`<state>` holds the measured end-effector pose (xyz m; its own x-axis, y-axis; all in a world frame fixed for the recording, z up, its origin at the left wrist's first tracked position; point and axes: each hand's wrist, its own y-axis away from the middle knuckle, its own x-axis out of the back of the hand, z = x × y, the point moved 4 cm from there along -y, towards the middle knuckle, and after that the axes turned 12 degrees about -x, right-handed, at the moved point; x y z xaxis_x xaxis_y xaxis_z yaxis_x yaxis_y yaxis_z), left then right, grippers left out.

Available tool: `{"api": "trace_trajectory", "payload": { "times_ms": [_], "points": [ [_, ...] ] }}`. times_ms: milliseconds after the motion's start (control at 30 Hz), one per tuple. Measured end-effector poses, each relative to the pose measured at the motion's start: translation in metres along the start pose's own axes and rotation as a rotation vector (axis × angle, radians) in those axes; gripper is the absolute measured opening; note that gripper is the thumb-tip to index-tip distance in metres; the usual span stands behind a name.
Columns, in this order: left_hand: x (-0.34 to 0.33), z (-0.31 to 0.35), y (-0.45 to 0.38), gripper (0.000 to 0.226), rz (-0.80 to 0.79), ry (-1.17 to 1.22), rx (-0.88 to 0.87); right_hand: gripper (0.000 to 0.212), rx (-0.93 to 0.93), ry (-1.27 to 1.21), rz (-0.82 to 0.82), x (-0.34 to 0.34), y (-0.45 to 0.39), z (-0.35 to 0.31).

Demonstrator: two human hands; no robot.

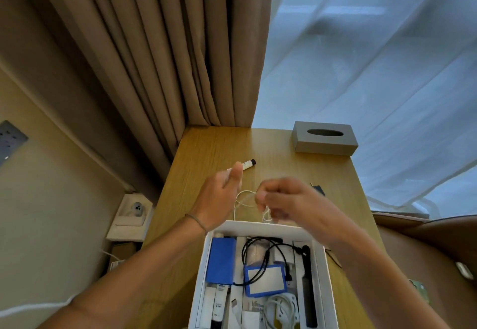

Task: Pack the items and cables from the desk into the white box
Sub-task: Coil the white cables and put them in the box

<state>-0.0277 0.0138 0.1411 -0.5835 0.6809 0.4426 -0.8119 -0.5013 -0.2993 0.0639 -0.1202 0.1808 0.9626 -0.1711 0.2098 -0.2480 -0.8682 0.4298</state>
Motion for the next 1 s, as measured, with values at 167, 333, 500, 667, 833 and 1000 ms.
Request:
{"api": "trace_trajectory", "payload": {
  "times_ms": [167, 333, 500, 667, 833, 1000],
  "points": [
    [-0.024, 0.016, 0.015, 0.077, -0.328, 0.155, -0.053, 0.033, 0.072, -0.077, 0.134, 0.027, -0.013, -0.010],
    [-0.012, 0.020, 0.012, 0.058, -0.021, 0.250, 0.067, 0.036, 0.122, -0.006, 0.403, 0.022, -0.025, 0.003],
    [0.013, 0.004, -0.004, 0.067, 0.341, 0.486, 0.321, 0.033, 0.021, 0.106, 0.329, -0.033, -0.035, 0.037],
    [0.021, -0.009, -0.009, 0.057, 0.453, 0.482, 0.404, 0.041, -0.005, 0.261, 0.125, -0.077, -0.032, 0.053],
    [0.012, -0.023, 0.002, 0.062, 0.156, 0.019, 0.155, 0.032, 0.053, 0.386, 0.034, -0.045, -0.011, 0.027],
    [-0.021, -0.011, 0.030, 0.094, -0.218, 0.273, 0.238, 0.027, 0.146, 0.075, 0.158, 0.018, -0.015, -0.010]
  ]
}}
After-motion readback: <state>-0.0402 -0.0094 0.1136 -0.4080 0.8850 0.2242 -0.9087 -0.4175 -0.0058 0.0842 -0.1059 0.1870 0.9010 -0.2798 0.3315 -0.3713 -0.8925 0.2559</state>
